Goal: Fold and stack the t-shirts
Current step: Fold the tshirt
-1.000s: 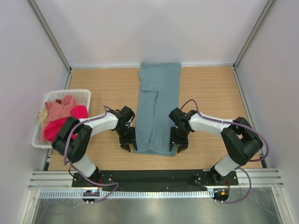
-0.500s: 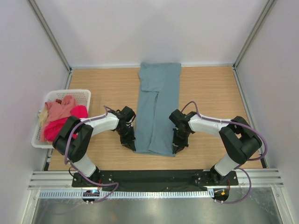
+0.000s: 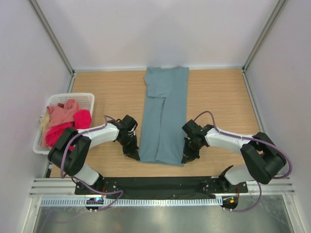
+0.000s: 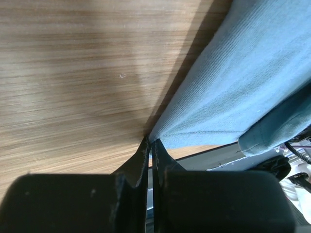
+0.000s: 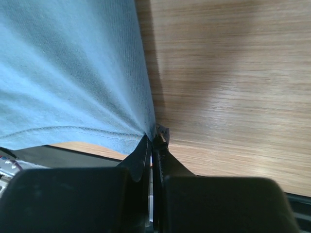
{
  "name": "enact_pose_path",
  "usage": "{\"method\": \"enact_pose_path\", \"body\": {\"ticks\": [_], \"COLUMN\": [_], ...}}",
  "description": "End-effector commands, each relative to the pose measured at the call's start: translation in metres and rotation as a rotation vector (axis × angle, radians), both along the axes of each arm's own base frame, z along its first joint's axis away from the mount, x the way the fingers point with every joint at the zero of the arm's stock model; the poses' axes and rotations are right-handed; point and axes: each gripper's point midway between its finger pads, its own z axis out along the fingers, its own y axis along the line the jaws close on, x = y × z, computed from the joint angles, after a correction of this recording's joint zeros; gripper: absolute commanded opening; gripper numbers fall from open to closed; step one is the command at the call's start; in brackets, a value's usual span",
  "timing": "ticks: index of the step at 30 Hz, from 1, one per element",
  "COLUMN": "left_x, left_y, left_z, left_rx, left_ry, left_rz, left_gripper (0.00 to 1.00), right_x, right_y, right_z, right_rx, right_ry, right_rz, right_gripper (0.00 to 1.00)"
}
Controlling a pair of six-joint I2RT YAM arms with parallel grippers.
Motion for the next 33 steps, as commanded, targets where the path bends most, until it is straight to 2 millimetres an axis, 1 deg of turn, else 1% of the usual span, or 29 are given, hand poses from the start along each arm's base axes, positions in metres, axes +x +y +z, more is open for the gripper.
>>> {"method": "enact_pose_path", "body": {"ticks": [1, 3, 5, 6, 7, 12, 14, 15, 17, 21, 23, 24, 28, 30, 31, 33], "left_x": [-0.005, -0.009, -0.011, -0.011, -0.012, -0.014, -0.017, -0.017, -0.018, -0.015, -0.015, -0.014, -0.013, -0.010, -0.008, -0.003], "left_y": [0.009, 0.008, 0.009, 0.010, 0.011, 0.012, 0.013, 0.014, 0.017, 0.017, 0.016, 0.015, 0.011, 0.009, 0.008, 0.006], "left_z": [-0.005, -0.005, -0.004, -0.004, -0.005, -0.002, -0.002, -0.002, -0.001, 0.006, 0.008, 0.010, 0.016, 0.023, 0.027, 0.037], "left_rx": [0.017, 0.001, -0.009, -0.005, -0.009, -0.022, -0.022, -0.019, -0.009, -0.014, -0.016, -0.020, -0.047, -0.059, -0.066, -0.070], "left_ry": [-0.010, -0.007, -0.021, -0.026, -0.033, -0.047, -0.043, -0.050, -0.052, -0.073, -0.075, -0.078, -0.088, -0.100, -0.111, -0.140], "left_rz": [0.008, 0.011, 0.013, 0.017, 0.016, 0.008, 0.001, -0.007, -0.013, -0.015, -0.018, -0.018, -0.024, -0.028, -0.030, -0.037], "left_gripper": [0.00, 0.00, 0.00, 0.00, 0.00, 0.00, 0.00, 0.00, 0.00, 0.00, 0.00, 0.00, 0.00, 0.00, 0.00, 0.00], "right_x": [-0.014, -0.018, -0.016, -0.022, -0.023, -0.031, -0.033, -0.037, -0.040, -0.045, -0.042, -0.043, -0.035, -0.030, -0.021, -0.014], "right_y": [-0.018, -0.019, -0.013, -0.018, -0.018, -0.024, -0.029, -0.035, -0.041, -0.051, -0.051, -0.054, -0.047, -0.044, -0.039, -0.036], "right_z": [-0.023, -0.026, -0.024, -0.029, -0.031, -0.031, -0.031, -0.032, -0.031, -0.031, -0.028, -0.026, -0.015, -0.007, 0.001, 0.010], "right_rx": [-0.067, -0.055, -0.007, -0.012, -0.006, 0.008, -0.009, -0.036, -0.055, -0.089, -0.092, -0.107, -0.091, -0.092, -0.083, -0.086], "right_ry": [0.012, 0.010, -0.014, -0.002, -0.007, -0.017, -0.024, -0.012, -0.015, -0.015, -0.026, -0.026, -0.045, -0.055, -0.076, -0.093], "right_rz": [-0.006, -0.021, -0.040, -0.063, -0.069, -0.098, -0.099, -0.098, -0.095, -0.106, -0.097, -0.096, -0.083, -0.072, -0.071, -0.065], "right_gripper": [0.01, 0.01, 0.01, 0.01, 0.01, 0.01, 0.01, 0.01, 0.01, 0.01, 0.01, 0.01, 0.01, 0.01, 0.01, 0.01]}}
